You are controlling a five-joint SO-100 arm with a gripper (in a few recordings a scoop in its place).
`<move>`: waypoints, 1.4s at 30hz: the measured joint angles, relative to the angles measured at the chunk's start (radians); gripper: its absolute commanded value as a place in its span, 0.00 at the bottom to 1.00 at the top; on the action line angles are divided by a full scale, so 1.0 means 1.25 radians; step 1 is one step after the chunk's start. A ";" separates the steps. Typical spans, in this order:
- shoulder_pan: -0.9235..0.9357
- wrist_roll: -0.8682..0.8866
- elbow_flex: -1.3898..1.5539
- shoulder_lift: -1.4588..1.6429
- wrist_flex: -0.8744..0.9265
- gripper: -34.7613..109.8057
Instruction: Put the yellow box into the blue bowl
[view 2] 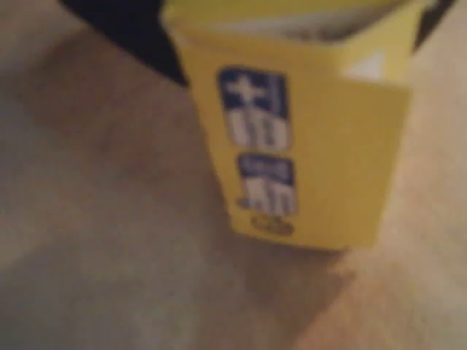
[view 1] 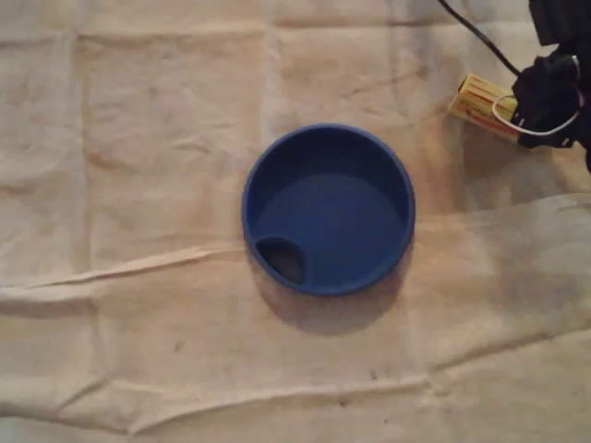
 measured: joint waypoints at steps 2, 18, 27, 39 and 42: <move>0.000 0.000 0.000 0.000 0.000 0.24; -0.001 0.006 0.000 0.090 0.017 0.24; 0.053 0.005 0.000 0.217 0.133 0.24; 0.222 -0.140 0.000 0.325 0.171 0.24; 0.259 -0.173 0.000 0.347 0.172 0.24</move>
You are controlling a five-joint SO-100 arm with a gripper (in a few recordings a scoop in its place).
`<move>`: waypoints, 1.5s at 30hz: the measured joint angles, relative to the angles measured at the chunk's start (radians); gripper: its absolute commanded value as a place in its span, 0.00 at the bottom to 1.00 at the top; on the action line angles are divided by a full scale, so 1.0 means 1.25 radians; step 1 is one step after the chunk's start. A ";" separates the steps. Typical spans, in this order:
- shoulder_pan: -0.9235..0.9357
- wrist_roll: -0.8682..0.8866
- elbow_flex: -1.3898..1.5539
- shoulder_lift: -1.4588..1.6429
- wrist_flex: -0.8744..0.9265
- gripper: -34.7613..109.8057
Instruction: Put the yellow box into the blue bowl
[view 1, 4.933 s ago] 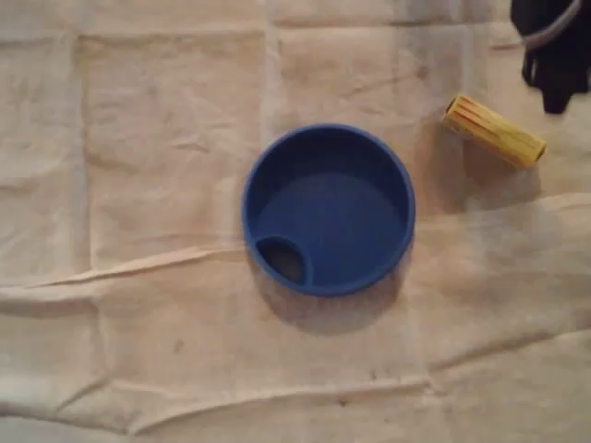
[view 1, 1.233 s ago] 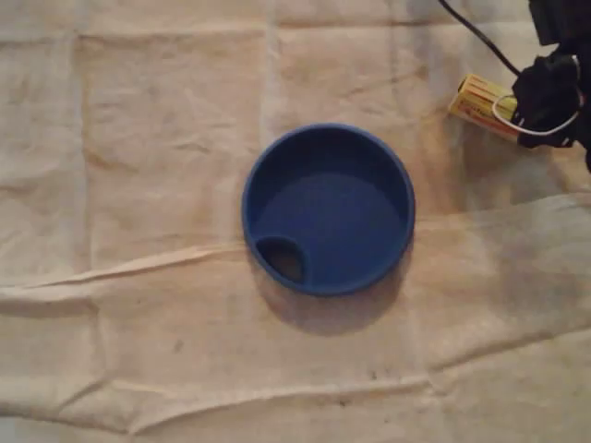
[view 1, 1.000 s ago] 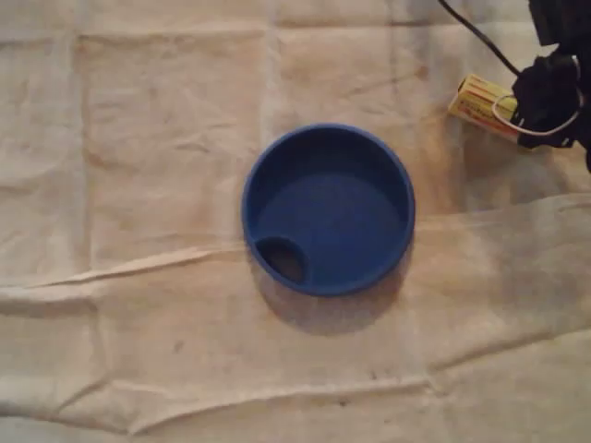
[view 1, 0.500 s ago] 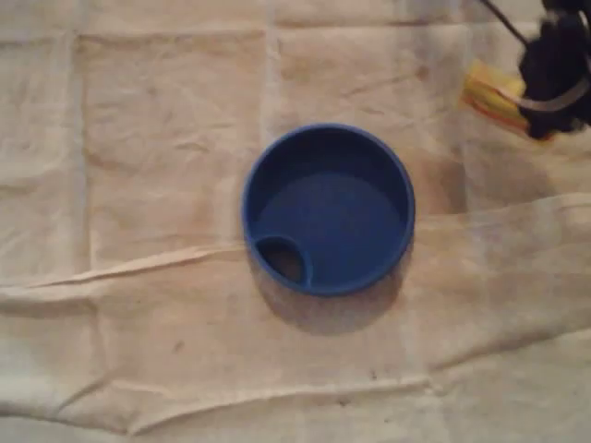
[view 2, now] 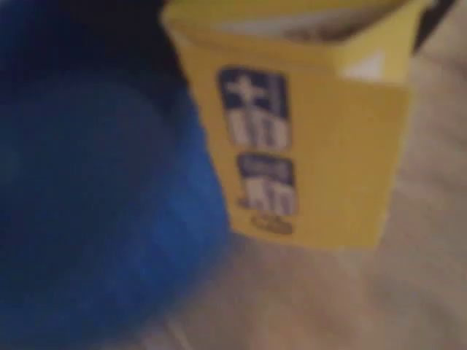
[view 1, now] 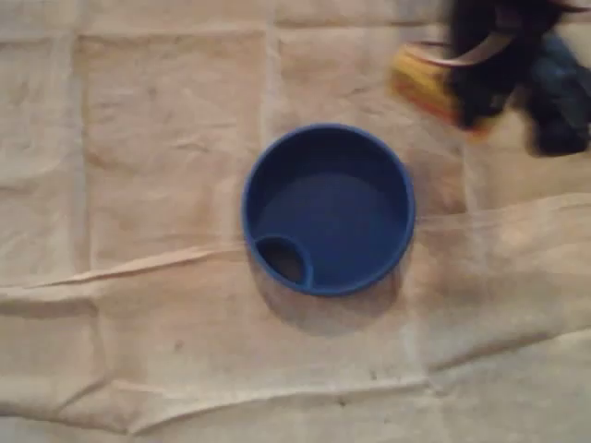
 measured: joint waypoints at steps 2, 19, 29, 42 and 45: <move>0.021 -0.017 0.000 0.013 0.000 0.24; 0.145 -0.172 0.001 0.025 -0.187 0.24; 0.209 -0.201 0.001 -0.098 -0.228 0.24; 0.220 -0.201 -0.134 -0.256 -0.308 0.24; 0.220 -0.201 -0.156 -0.281 -0.313 0.24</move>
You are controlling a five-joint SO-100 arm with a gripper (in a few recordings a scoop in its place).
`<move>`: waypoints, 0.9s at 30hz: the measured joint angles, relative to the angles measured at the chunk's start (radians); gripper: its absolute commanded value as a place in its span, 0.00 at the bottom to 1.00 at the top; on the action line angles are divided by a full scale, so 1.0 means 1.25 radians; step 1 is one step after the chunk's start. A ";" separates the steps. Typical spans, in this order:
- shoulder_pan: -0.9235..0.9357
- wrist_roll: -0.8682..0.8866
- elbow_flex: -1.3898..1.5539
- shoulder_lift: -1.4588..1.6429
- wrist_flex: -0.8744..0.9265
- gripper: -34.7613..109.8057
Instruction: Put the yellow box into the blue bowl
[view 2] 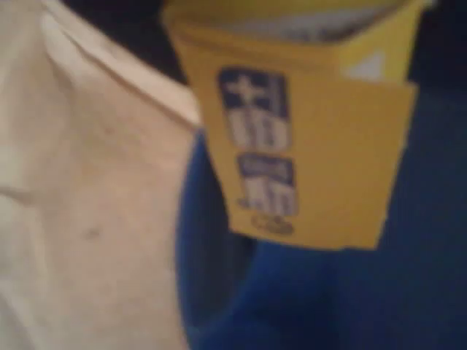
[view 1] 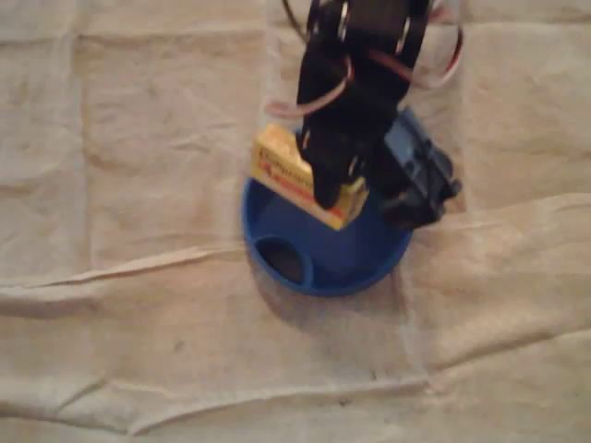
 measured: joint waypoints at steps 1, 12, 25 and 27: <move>0.000 0.000 -0.010 -0.005 -0.004 0.24; 0.000 0.000 -0.108 -0.042 -0.005 0.29; 0.000 -0.004 -0.113 -0.042 -0.005 0.37; 0.000 -0.004 -0.113 -0.042 -0.005 0.37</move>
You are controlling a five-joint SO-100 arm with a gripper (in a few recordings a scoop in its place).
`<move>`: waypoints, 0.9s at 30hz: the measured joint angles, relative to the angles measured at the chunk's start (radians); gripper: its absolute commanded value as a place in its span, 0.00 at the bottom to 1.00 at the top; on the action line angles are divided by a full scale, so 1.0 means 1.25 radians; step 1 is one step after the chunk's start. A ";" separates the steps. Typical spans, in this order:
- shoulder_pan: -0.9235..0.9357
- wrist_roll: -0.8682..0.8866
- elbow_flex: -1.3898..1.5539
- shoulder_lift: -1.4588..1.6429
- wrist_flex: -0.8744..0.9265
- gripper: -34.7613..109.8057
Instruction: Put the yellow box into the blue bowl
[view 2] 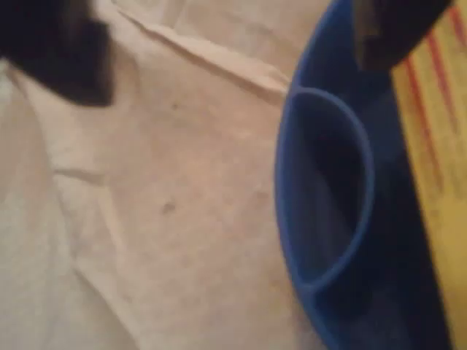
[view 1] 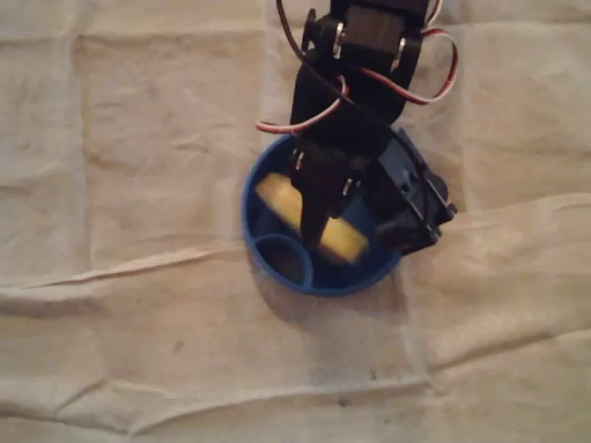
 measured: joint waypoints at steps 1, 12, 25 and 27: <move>0.000 0.000 0.000 0.000 0.000 0.37; 0.000 -0.004 0.000 0.000 0.000 0.23; 0.002 -0.128 0.000 0.139 0.013 0.24; 0.001 -0.141 0.000 0.185 0.050 0.24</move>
